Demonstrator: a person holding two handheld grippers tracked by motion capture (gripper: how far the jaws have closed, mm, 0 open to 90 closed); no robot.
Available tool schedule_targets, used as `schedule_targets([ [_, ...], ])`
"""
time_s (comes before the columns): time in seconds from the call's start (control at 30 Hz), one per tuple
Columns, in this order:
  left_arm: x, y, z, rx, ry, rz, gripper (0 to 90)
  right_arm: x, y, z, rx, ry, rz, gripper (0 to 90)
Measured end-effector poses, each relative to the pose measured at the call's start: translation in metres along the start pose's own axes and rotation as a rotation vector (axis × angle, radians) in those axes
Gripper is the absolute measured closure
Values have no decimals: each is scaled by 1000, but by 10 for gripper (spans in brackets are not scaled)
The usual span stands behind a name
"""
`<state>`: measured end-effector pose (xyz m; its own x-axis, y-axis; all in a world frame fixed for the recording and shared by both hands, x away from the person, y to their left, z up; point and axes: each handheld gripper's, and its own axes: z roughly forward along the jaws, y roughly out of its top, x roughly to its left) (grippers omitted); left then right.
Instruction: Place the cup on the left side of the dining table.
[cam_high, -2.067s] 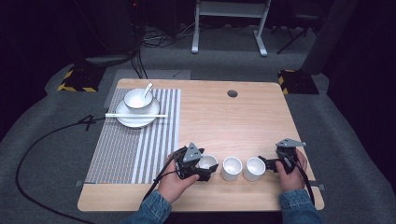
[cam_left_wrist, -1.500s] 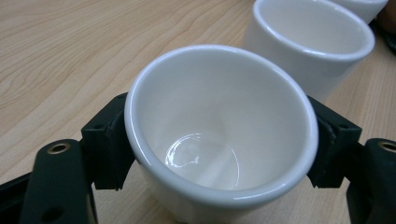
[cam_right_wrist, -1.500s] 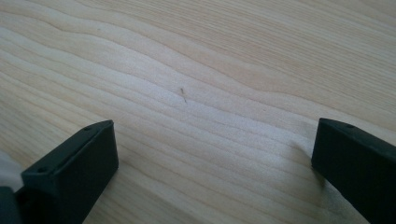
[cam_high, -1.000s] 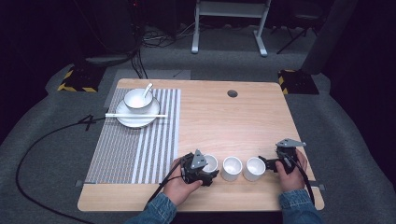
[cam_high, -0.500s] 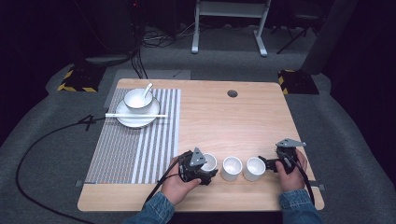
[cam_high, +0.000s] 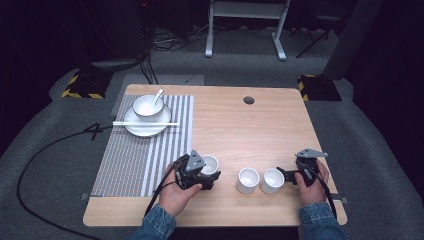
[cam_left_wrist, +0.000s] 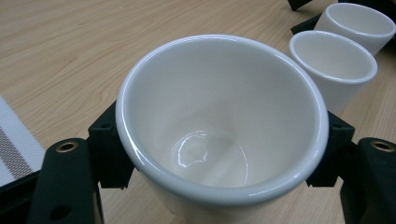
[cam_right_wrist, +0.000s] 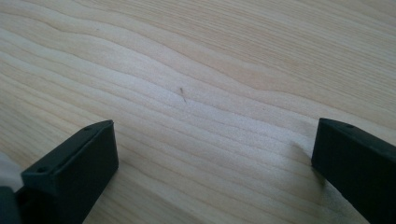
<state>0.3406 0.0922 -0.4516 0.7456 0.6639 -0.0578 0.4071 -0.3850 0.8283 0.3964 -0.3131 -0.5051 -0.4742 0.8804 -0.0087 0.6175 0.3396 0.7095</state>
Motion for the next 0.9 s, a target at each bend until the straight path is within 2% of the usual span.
schedule_targets([
  [0.17,6,4,-9,-5,28,-5,272,0,0,0,0,0,0,3],
  [0.27,10,9,-17,-18,35,-24,272,0,0,0,0,0,0,3],
  [0.5,27,16,-34,-36,91,-50,272,0,0,0,1,1,-1,3],
  [0.53,34,17,-37,-38,115,-55,272,0,0,0,1,1,-1,3],
  [0.57,34,17,-37,-38,115,-55,272,0,0,0,1,1,-1,3],
  [0.63,43,18,-42,-43,139,-59,272,0,0,0,1,1,-1,3],
  [0.7,53,18,-45,-55,162,-78,272,0,0,0,1,1,-1,3],
  [0.8,71,17,-51,-62,225,-109,272,0,0,0,1,1,-2,3],
  [0.87,75,16,-51,-66,238,-114,272,0,0,0,1,1,-1,3],
  [0.9,81,15,-53,-70,260,-135,272,0,0,0,1,1,-1,3],
])
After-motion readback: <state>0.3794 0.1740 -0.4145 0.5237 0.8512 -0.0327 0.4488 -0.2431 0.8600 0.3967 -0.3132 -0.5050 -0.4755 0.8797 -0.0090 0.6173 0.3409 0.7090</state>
